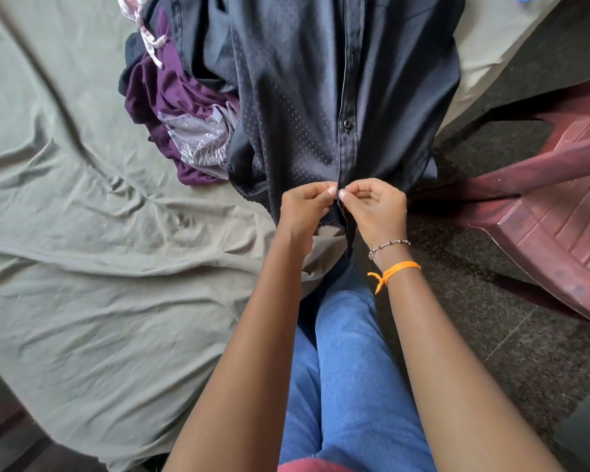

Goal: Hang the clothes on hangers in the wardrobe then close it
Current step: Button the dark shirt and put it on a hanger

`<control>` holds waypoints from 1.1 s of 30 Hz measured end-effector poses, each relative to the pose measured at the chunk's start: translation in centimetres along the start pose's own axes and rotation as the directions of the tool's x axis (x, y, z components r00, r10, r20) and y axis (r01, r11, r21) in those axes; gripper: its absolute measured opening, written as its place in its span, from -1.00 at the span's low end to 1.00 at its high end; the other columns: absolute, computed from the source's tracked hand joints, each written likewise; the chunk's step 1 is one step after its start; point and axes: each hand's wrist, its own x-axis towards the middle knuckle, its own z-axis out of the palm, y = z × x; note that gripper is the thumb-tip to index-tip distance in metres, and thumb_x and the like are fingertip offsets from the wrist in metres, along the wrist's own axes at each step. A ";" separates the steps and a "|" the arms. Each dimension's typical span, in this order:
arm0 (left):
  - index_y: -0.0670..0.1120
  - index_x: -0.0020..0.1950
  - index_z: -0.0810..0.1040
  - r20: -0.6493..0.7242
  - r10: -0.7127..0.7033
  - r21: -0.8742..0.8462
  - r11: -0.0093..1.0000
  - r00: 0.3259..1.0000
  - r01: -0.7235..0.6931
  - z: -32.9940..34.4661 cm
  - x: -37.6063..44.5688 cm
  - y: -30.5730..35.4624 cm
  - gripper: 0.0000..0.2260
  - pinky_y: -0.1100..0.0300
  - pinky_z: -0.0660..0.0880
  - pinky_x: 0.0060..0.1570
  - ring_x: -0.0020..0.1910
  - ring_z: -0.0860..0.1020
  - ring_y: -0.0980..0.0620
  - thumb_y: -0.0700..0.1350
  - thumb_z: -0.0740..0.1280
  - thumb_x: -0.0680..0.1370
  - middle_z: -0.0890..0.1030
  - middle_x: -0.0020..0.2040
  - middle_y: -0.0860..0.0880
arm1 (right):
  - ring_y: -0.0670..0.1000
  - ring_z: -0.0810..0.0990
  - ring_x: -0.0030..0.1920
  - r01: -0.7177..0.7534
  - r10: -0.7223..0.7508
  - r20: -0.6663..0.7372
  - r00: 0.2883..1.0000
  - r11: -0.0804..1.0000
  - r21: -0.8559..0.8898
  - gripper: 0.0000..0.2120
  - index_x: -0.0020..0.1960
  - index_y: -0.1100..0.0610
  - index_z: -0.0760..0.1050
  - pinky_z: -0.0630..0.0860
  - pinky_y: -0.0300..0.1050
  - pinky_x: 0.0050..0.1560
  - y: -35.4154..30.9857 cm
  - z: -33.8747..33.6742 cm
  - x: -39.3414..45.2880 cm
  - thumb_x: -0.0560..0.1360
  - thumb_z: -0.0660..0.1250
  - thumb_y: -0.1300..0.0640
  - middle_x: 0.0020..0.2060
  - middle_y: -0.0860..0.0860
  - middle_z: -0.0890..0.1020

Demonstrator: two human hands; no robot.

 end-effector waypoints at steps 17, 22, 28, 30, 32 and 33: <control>-0.10 -0.23 0.55 0.084 -0.146 -0.034 0.988 0.986 0.150 0.2 -0.4 1.1 -0.77 0.34 0.40 -0.26 -0.42 0.42 0.19 -0.20 0.24 0.61 0.48 -0.47 0.08 | -0.18 0.51 -0.36 -0.244 0.201 0.274 0.941 0.960 0.134 -0.82 -0.20 0.12 0.52 0.51 -0.29 -0.18 -1.3 -1.2 0.7 0.51 0.29 0.34 -0.38 -0.01 0.55; -0.05 -0.24 0.50 0.094 -0.203 -0.033 0.978 0.975 0.207 0.5 -0.6 1.4 -0.73 0.37 0.38 -0.29 -0.51 0.43 0.25 -0.13 0.18 0.64 0.45 -0.53 0.15 | -0.09 0.55 -0.31 -0.108 0.103 0.084 0.991 0.992 0.066 -0.87 -0.21 0.14 0.50 0.57 -0.20 -0.21 -1.4 -0.8 0.4 0.44 0.39 0.33 -0.33 0.01 0.56; -0.13 0.03 0.62 -0.016 -0.241 -0.089 0.967 0.970 0.239 0.9 -1.2 1.2 -0.82 0.21 0.40 0.05 -0.18 0.46 0.16 -0.06 0.30 0.58 0.54 -0.28 0.10 | -0.25 0.57 -0.32 0.162 -0.161 0.021 0.987 0.974 -0.156 -0.90 -0.15 0.25 0.58 0.52 -0.41 -0.26 -0.9 -0.2 -0.7 0.36 0.45 0.36 -0.23 0.07 0.63; -0.05 -0.13 0.61 -0.010 -0.198 -0.057 0.979 0.980 0.198 0.7 -1.3 1.1 -0.87 0.27 0.42 -0.11 -0.29 0.45 0.18 -0.08 0.31 0.58 0.53 -0.43 0.15 | -0.20 0.58 -0.34 0.172 -0.169 0.033 0.985 0.966 -0.191 -0.91 -0.16 0.24 0.58 0.54 -0.38 -0.28 -1.1 -0.3 -0.5 0.36 0.44 0.34 -0.26 0.07 0.63; -0.03 -0.23 0.58 -0.026 -0.116 0.007 0.993 0.993 0.116 0.7 -1.3 1.4 -0.81 0.37 0.40 -0.30 -0.42 0.43 0.25 -0.13 0.30 0.58 0.50 -0.52 0.18 | -0.10 0.59 -0.35 0.217 -0.213 0.043 0.976 0.946 -0.241 -0.94 -0.19 0.23 0.57 0.57 -0.30 -0.28 -1.2 -0.5 -0.2 0.36 0.43 0.30 -0.30 0.06 0.63; -0.04 -0.25 0.57 -0.041 -0.061 0.051 0.997 0.997 0.064 0.6 -1.3 1.4 -0.79 0.34 0.41 -0.31 -0.45 0.43 0.27 -0.15 0.30 0.58 0.50 -0.52 0.18 | -0.04 0.59 -0.35 0.255 -0.247 0.062 0.967 0.926 -0.279 -0.95 -0.21 0.23 0.56 0.56 -0.27 -0.28 -1.2 -0.6 -0.1 0.36 0.42 0.28 -0.32 0.06 0.62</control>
